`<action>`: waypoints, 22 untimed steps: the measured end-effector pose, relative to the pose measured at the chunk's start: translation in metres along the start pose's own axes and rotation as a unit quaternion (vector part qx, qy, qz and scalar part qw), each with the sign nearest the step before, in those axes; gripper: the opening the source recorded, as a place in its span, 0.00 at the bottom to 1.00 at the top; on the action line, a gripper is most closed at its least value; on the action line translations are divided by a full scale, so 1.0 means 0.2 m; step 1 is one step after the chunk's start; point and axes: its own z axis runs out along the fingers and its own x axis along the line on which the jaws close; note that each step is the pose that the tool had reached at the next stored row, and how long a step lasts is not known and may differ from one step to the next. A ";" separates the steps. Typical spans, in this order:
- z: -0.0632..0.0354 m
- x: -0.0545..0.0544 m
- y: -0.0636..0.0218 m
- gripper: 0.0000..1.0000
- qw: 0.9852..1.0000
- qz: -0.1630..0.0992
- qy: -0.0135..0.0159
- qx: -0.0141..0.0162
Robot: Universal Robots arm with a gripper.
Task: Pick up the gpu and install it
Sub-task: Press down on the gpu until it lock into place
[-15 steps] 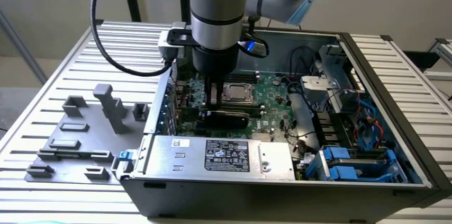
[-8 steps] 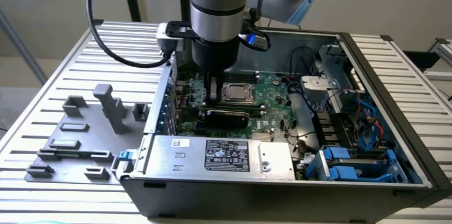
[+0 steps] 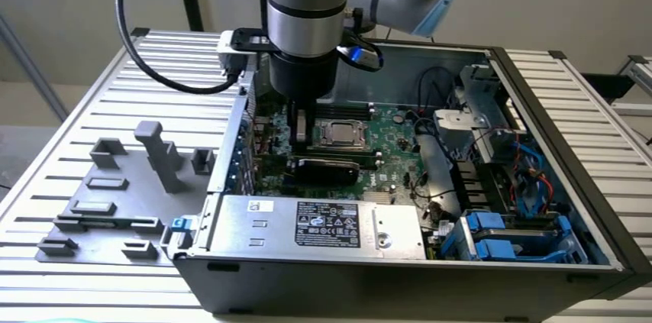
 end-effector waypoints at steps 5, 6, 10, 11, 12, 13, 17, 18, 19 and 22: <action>0.000 0.00 0.002 0.11 1.000 -0.001 0.000 0.000; 0.000 0.00 0.003 0.11 1.000 -0.001 0.000 0.000; 0.000 0.00 0.008 0.11 1.000 -0.001 0.000 -0.006; 0.000 0.00 0.011 0.11 1.000 0.000 0.000 -0.011; 0.000 0.00 0.015 0.11 1.000 0.000 0.000 -0.016; 0.001 0.00 0.019 0.11 1.000 0.000 -0.001 -0.021; 0.000 0.00 0.034 0.11 0.999 0.000 -0.001 -0.038; -0.001 0.00 0.037 0.11 0.999 0.000 -0.001 -0.041; -0.001 0.00 0.040 0.11 0.999 0.000 -0.001 -0.043; -0.001 0.00 0.053 0.11 0.999 0.001 -0.001 -0.050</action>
